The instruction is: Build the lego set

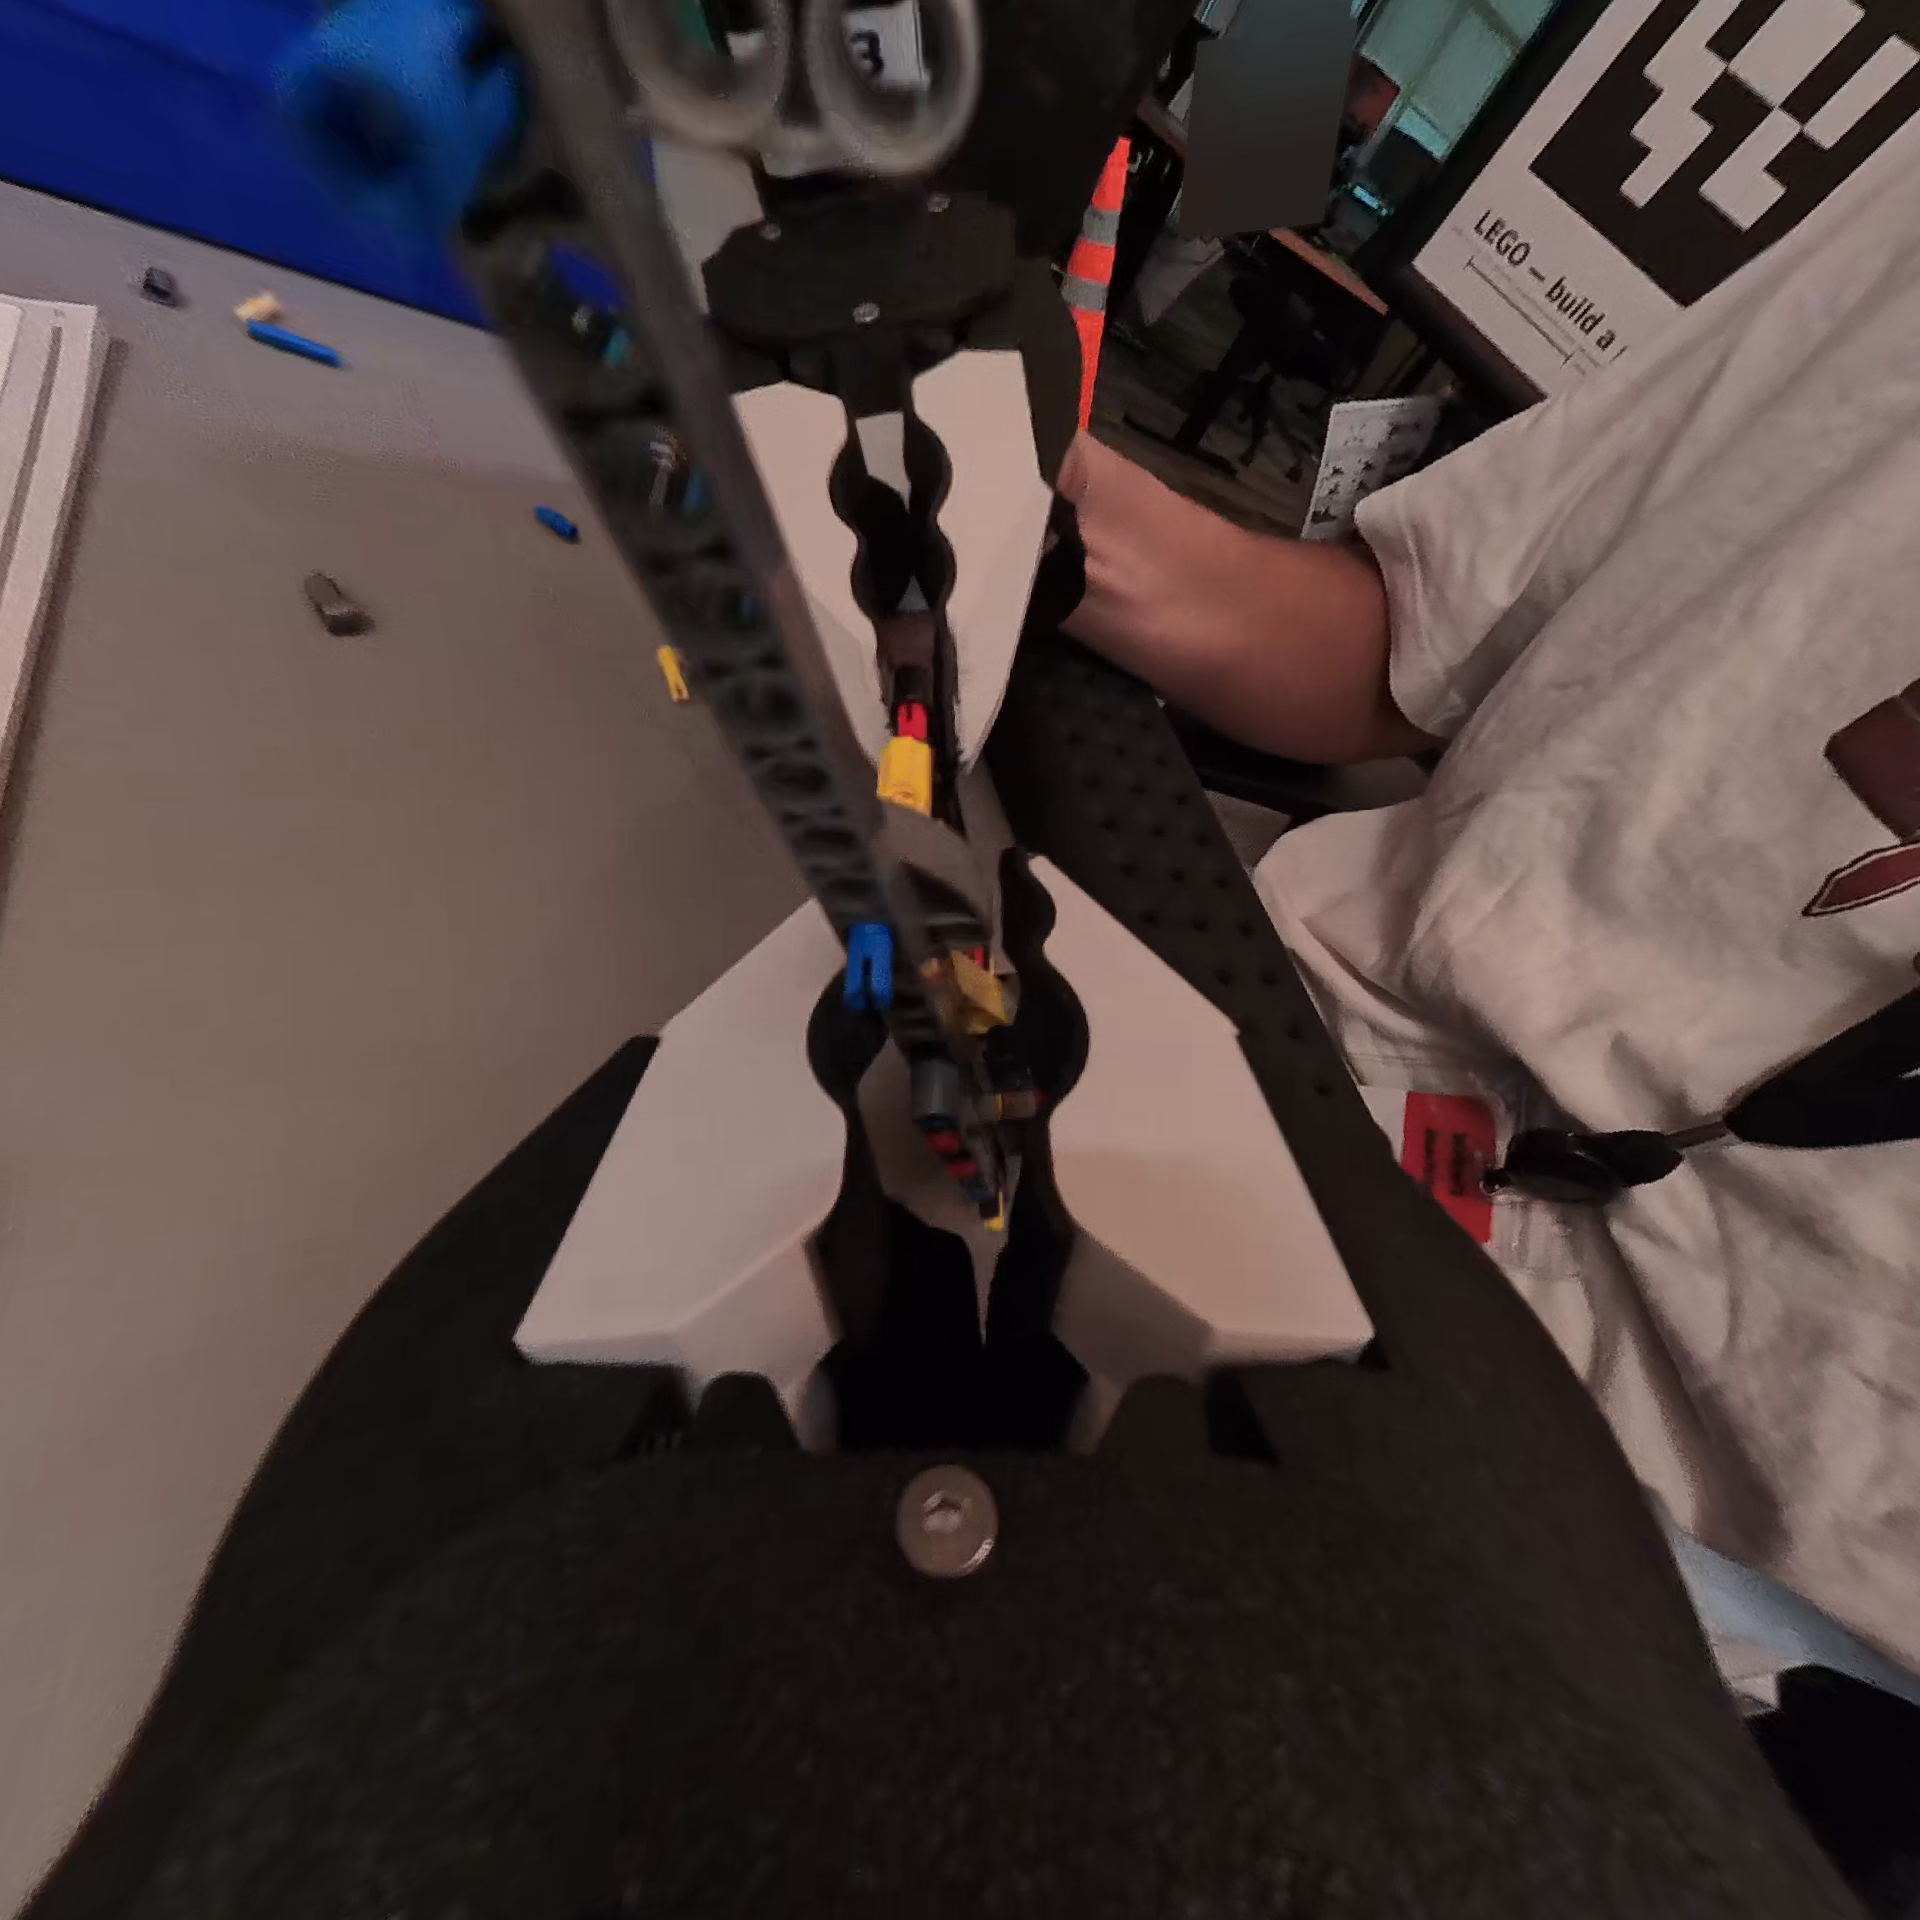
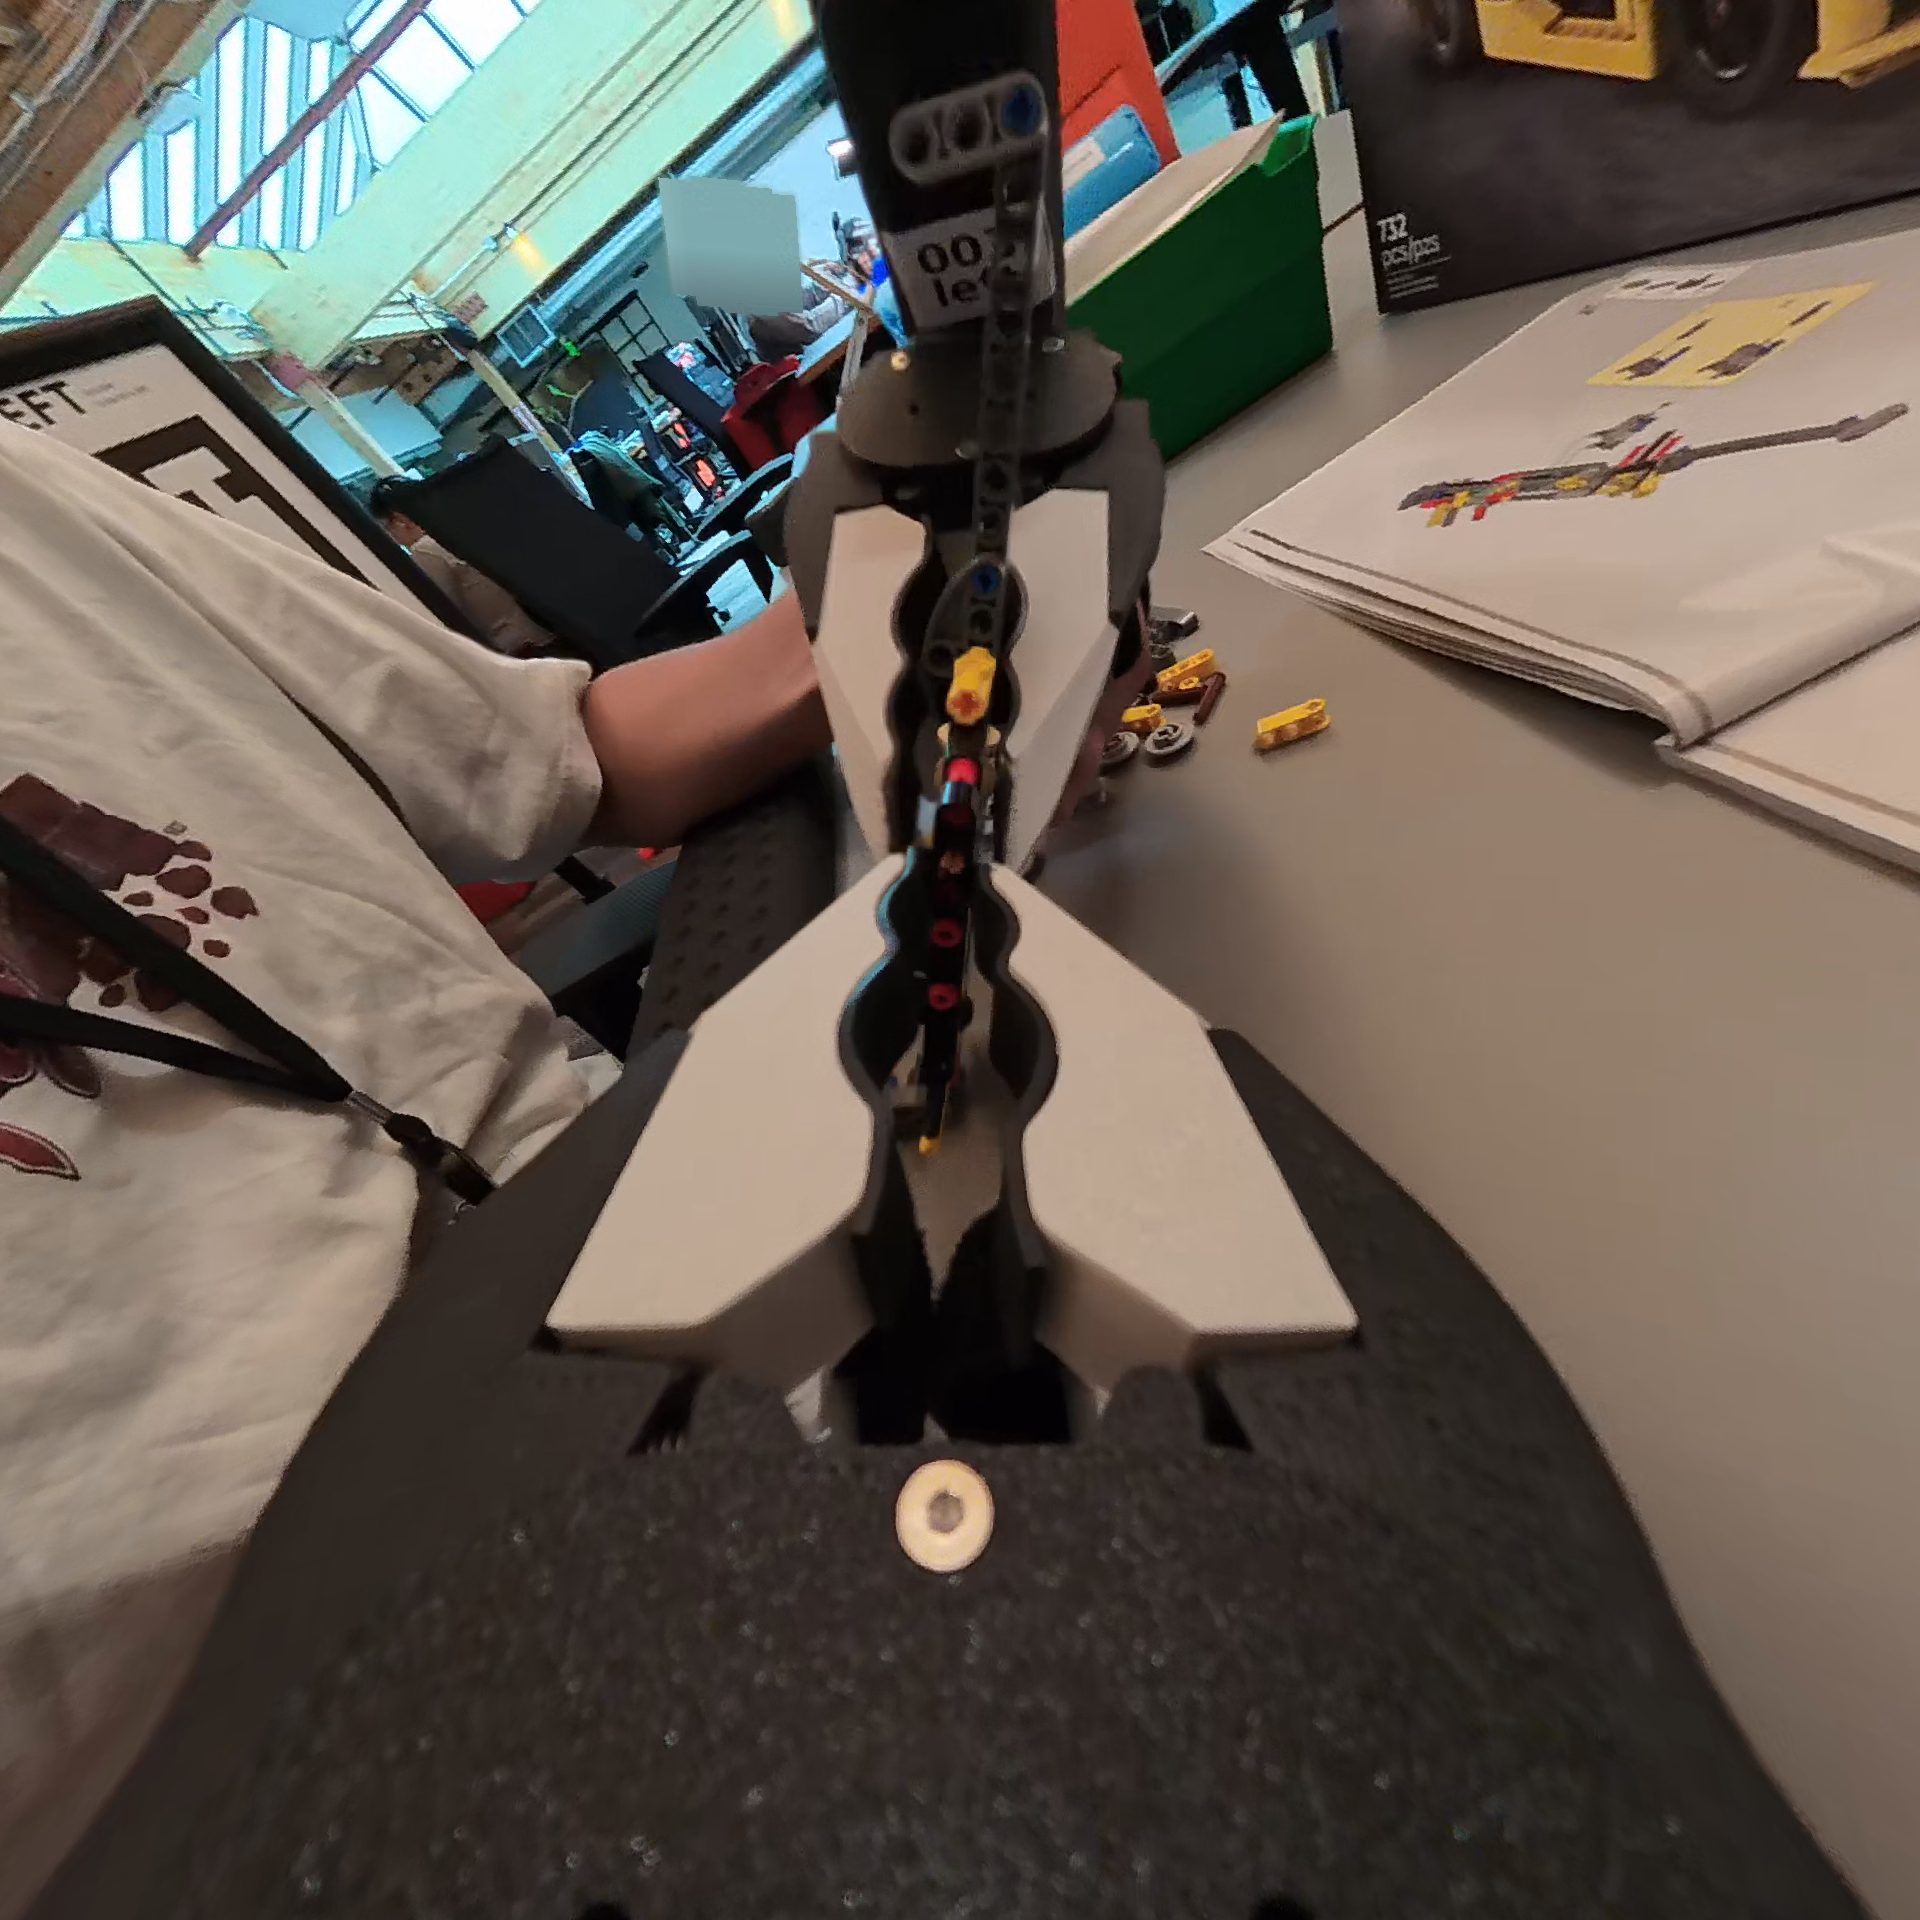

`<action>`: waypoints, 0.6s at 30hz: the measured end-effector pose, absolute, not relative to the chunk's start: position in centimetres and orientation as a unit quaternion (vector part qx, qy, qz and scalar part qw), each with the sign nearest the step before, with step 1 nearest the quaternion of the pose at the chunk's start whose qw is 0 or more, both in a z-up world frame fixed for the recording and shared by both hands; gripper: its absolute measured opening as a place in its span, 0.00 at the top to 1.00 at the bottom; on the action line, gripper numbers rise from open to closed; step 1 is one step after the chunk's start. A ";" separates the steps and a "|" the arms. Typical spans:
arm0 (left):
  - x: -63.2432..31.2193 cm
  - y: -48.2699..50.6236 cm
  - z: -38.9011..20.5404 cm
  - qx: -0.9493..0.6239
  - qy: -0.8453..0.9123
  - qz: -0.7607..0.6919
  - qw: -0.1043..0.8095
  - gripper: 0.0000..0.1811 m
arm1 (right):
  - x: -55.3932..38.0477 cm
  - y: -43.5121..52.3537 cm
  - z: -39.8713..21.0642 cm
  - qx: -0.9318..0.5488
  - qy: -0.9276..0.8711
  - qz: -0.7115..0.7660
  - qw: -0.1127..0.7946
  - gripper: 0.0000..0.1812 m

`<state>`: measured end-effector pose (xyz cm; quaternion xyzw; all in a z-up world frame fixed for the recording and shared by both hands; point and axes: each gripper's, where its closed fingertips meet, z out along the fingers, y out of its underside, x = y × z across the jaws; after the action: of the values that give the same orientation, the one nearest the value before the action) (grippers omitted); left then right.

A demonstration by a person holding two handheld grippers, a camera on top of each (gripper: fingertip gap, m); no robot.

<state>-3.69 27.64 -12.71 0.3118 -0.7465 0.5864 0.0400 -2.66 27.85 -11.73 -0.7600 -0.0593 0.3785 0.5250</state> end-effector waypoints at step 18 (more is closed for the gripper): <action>0.8 33.1 -11.4 0.468 -0.623 0.626 -0.027 0.93 | 2.7 30.2 -10.9 -0.796 0.050 0.125 0.590 0.81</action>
<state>0.80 33.13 -11.39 0.4682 -0.6229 0.6262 -0.0272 2.75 30.23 -10.92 -0.7960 0.0496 0.1246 0.5903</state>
